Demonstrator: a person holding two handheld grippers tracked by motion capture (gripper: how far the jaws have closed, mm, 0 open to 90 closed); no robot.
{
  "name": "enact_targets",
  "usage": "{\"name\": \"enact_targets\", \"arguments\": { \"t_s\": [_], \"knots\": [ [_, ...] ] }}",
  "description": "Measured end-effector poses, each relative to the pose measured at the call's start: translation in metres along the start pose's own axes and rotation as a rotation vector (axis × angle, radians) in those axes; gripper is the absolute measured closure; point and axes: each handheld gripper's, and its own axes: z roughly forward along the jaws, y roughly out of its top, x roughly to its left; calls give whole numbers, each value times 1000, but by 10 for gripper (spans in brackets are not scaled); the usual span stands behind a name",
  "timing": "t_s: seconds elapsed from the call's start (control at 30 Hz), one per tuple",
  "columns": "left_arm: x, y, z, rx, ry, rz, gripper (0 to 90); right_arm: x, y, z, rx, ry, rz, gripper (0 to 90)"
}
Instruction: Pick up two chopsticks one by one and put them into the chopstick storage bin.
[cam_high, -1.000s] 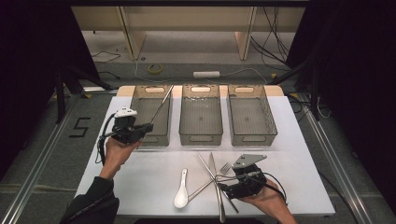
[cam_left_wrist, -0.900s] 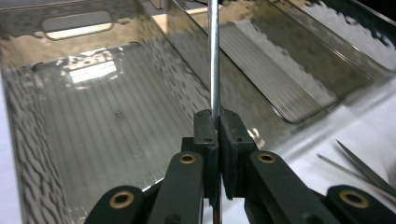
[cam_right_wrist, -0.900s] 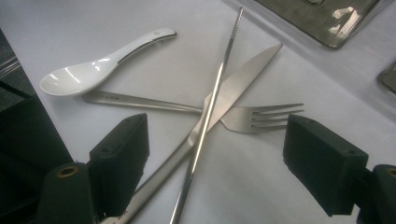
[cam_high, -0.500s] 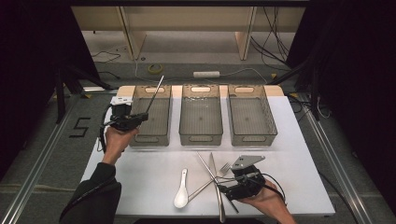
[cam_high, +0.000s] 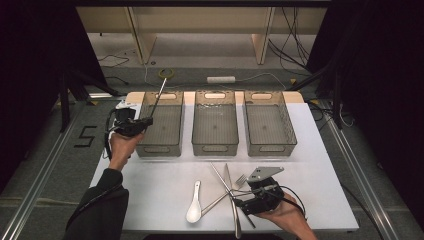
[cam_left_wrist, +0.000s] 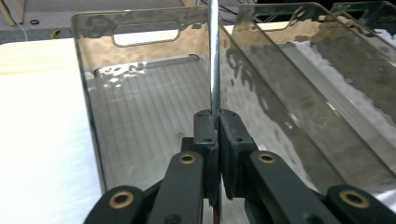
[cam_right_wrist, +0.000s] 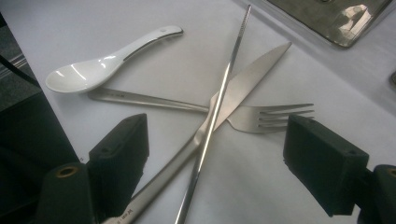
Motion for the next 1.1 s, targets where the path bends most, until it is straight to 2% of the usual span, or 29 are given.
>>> {"name": "enact_targets", "arguments": {
  "t_s": [0.23, 0.33, 0.5, 0.77, 0.83, 0.93, 1.1],
  "knots": [
    [2, 0, 4, -7, 17, -2, 856, 1, 0, 1, 5, 3, -1, 233],
    [4, 0, 7, -1, 32, 6, 855, 1, 0, 1, 6, 6, -4, 233],
    [9, -4, 13, 17, 43, -5, 854, 1, 0, 2, 10, 9, -9, 234],
    [8, -9, 19, 37, 64, -15, 831, 3, 0, 2, 14, 18, -12, 236],
    [8, -8, 18, 37, 67, -22, 712, 3, 0, 2, 12, 16, -12, 236],
    [8, -7, 14, 36, 64, -36, 619, 2, 0, 1, 8, 15, -11, 236],
    [7, -8, 5, 67, 12, -43, 484, 1, 0, 0, 9, 17, -7, 236]
  ]
}}
